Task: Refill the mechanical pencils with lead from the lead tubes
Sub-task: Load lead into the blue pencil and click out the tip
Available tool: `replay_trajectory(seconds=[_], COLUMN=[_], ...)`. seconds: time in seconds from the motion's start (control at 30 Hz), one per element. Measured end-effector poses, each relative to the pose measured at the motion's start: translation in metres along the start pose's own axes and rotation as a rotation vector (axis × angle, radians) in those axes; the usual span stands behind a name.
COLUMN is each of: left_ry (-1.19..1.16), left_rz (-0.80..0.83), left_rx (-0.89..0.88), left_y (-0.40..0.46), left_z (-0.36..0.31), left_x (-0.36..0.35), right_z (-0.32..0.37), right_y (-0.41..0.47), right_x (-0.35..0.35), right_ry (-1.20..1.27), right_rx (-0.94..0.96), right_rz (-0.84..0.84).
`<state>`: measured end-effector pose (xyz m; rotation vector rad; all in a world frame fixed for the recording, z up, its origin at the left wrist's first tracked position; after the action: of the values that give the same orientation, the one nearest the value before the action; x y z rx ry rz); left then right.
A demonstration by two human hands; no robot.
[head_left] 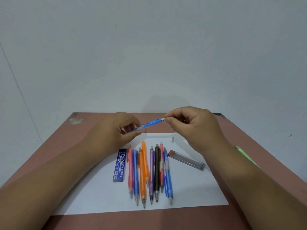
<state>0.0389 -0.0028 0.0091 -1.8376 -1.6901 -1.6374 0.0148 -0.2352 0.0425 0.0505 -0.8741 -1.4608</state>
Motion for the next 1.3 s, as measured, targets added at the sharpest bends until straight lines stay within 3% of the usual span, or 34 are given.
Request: replay_trajectory(seconds=[0.3, 0.67, 0.87, 1.03, 1.13, 1.3], left_ry=[0.103, 0.111, 0.134, 0.125, 0.117, 0.127], left_rz=[-0.006, -0.023, -0.034, -0.011, -0.006, -0.012], left_rx=[-0.015, 0.005, 0.045, 0.043, 0.044, 0.041], left_y=[0.000, 0.001, 0.001, 0.001, 0.001, 0.000], left_z=[0.002, 0.003, 0.007, 0.007, 0.006, 0.006], left_x=[0.001, 0.001, 0.002, 0.000, 0.001, 0.001], right_z=[-0.004, -0.013, -0.030, -0.029, -0.029, -0.022], right_y=[0.000, 0.004, 0.001, 0.001, 0.001, 0.006], right_x=[-0.001, 0.001, -0.007, -0.011, -0.007, -0.003], right_ry=[-0.278, -0.140, -0.447, -0.522, -0.395, 0.069], right_rx=[0.069, -0.113, -0.320, -0.344, -0.330, -0.353], right_rz=[0.075, 0.034, 0.307, 0.344, 0.227, -0.005])
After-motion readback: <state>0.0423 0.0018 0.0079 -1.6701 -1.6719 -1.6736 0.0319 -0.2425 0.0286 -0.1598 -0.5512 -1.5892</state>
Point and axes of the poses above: each hand's wrist, its own y-axis towards the middle knuckle, its own x-axis out of the back of the hand, z = x × y, the point moved 3 cm from there along y, towards the middle knuckle, and after that the axes turned 2 degrees about z, right-handed, at the moved point
